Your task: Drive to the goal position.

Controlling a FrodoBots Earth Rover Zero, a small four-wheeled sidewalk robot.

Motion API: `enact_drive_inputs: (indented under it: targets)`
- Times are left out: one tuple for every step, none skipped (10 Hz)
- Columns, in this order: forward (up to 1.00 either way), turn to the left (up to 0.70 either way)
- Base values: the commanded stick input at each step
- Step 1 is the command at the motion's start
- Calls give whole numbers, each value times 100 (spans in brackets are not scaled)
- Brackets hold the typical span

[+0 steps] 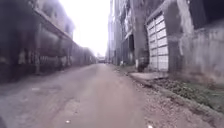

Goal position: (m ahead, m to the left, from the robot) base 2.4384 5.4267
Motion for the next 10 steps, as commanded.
enact_drive_inputs:
  targets:
    - [50,0]
    - [50,0]
    - [50,0]
    - [50,0]
    - [50,0]
    - [50,0]
    - [50,0]
    - [50,0]
    - [50,0]
    - [50,0]
